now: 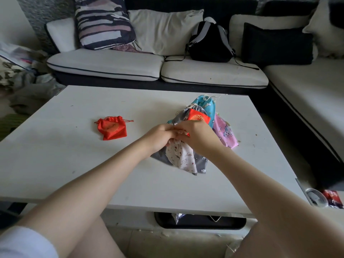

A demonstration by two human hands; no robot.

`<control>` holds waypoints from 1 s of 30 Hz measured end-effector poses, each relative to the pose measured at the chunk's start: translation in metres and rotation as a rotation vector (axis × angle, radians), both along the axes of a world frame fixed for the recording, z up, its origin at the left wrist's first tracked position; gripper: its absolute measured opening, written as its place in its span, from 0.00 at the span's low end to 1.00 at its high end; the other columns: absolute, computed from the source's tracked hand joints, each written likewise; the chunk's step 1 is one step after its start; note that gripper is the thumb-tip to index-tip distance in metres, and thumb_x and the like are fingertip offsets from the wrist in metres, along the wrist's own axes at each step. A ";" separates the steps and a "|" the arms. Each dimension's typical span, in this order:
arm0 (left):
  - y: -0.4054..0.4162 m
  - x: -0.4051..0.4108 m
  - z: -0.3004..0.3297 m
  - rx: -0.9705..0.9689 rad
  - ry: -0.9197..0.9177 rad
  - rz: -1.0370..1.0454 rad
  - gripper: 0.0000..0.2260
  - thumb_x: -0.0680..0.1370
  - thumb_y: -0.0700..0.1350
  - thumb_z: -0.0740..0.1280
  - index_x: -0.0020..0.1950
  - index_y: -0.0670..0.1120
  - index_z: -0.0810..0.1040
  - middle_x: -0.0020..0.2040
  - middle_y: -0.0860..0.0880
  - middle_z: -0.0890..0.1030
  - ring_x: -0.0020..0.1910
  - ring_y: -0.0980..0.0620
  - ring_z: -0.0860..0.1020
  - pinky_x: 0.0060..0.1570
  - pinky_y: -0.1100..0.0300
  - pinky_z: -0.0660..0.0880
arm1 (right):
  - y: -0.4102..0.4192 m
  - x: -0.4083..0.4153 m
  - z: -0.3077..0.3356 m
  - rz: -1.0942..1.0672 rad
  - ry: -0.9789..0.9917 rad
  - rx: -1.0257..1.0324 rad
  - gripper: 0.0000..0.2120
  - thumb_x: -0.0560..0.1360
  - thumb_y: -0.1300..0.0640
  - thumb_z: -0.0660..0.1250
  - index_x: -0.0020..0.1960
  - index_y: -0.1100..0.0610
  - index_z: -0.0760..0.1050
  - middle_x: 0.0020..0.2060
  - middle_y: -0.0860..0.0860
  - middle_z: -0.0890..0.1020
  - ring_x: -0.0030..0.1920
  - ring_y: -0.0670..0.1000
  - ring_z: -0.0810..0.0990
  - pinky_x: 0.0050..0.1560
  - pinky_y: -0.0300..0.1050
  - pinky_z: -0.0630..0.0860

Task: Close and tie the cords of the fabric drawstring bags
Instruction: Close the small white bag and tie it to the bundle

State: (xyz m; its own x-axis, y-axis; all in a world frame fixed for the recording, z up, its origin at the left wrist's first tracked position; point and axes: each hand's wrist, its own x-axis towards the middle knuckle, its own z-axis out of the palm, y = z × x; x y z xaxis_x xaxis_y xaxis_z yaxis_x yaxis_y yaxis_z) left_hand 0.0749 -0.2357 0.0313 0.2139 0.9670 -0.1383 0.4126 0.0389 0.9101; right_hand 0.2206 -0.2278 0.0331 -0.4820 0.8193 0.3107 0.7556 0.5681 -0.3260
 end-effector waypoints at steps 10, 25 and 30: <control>-0.006 0.002 0.000 0.494 0.478 0.054 0.08 0.76 0.38 0.62 0.50 0.37 0.78 0.46 0.39 0.82 0.47 0.40 0.79 0.42 0.54 0.71 | -0.003 -0.001 0.001 -0.084 -0.073 0.008 0.11 0.78 0.57 0.58 0.46 0.61 0.76 0.36 0.52 0.78 0.38 0.55 0.74 0.34 0.47 0.69; 0.003 0.001 -0.001 0.670 0.450 0.176 0.06 0.74 0.40 0.66 0.51 0.41 0.75 0.48 0.47 0.76 0.43 0.48 0.75 0.42 0.54 0.74 | 0.004 0.002 0.001 -0.187 1.080 -1.130 0.06 0.77 0.63 0.60 0.42 0.60 0.74 0.35 0.52 0.75 0.35 0.49 0.72 0.42 0.41 0.70; 0.001 -0.006 0.000 0.764 0.370 0.066 0.03 0.74 0.39 0.67 0.45 0.41 0.78 0.42 0.48 0.74 0.37 0.52 0.73 0.40 0.58 0.72 | 0.008 -0.002 0.004 -0.250 1.188 -1.117 0.07 0.77 0.63 0.61 0.41 0.61 0.76 0.32 0.52 0.74 0.32 0.48 0.71 0.36 0.38 0.69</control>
State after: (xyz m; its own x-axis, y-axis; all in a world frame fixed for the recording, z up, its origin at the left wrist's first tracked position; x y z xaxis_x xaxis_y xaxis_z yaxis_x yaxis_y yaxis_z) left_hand 0.0691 -0.2351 0.0311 0.2236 0.8323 0.5073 0.7069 -0.4968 0.5035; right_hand 0.2188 -0.2194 0.0369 -0.2498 0.8933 -0.3738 -0.1688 -0.4203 -0.8916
